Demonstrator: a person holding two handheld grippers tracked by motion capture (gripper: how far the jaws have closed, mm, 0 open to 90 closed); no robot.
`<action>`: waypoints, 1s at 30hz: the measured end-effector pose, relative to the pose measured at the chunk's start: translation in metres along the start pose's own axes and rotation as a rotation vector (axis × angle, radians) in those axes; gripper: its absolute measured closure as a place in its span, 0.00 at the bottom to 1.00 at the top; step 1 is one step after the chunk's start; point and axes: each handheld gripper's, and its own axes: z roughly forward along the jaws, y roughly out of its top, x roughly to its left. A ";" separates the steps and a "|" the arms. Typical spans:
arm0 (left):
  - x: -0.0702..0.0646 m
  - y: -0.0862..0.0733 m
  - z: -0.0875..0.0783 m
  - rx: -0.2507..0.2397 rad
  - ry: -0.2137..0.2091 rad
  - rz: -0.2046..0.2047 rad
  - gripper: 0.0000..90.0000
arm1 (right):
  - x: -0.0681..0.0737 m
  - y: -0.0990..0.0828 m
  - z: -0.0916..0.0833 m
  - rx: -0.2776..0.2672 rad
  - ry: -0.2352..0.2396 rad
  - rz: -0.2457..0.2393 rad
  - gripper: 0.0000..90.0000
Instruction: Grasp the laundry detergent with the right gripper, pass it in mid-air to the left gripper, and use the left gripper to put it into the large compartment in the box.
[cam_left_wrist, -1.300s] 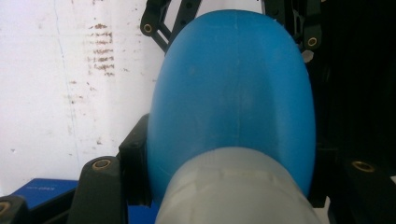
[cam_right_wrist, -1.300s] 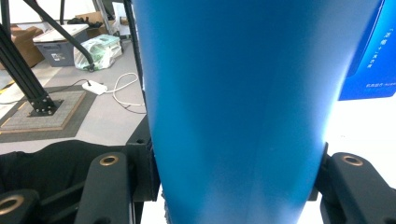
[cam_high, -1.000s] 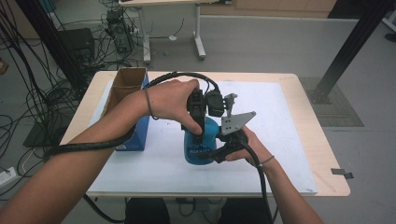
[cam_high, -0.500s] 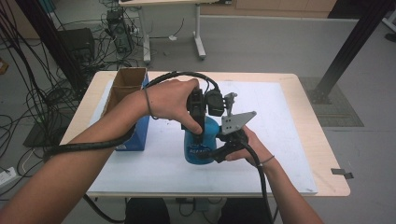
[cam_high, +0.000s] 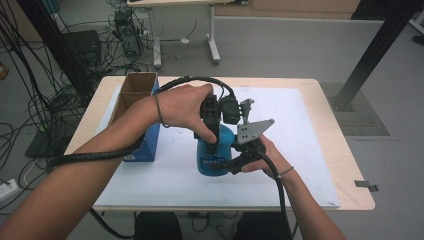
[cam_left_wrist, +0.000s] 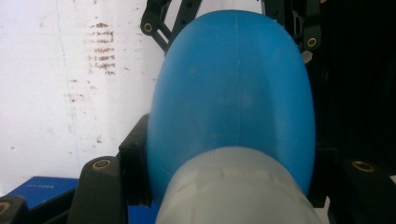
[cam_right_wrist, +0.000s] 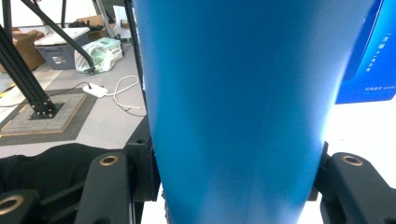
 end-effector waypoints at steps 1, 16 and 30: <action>0.000 -0.001 0.000 -0.004 0.000 0.000 0.42 | 0.000 0.000 0.000 0.000 0.000 -0.001 0.46; -0.001 0.000 -0.001 -0.009 0.006 0.003 0.42 | 0.001 0.000 -0.001 -0.003 -0.006 -0.002 0.46; -0.002 -0.001 -0.001 -0.012 0.009 0.003 0.42 | 0.000 0.000 -0.001 -0.005 -0.005 0.001 0.46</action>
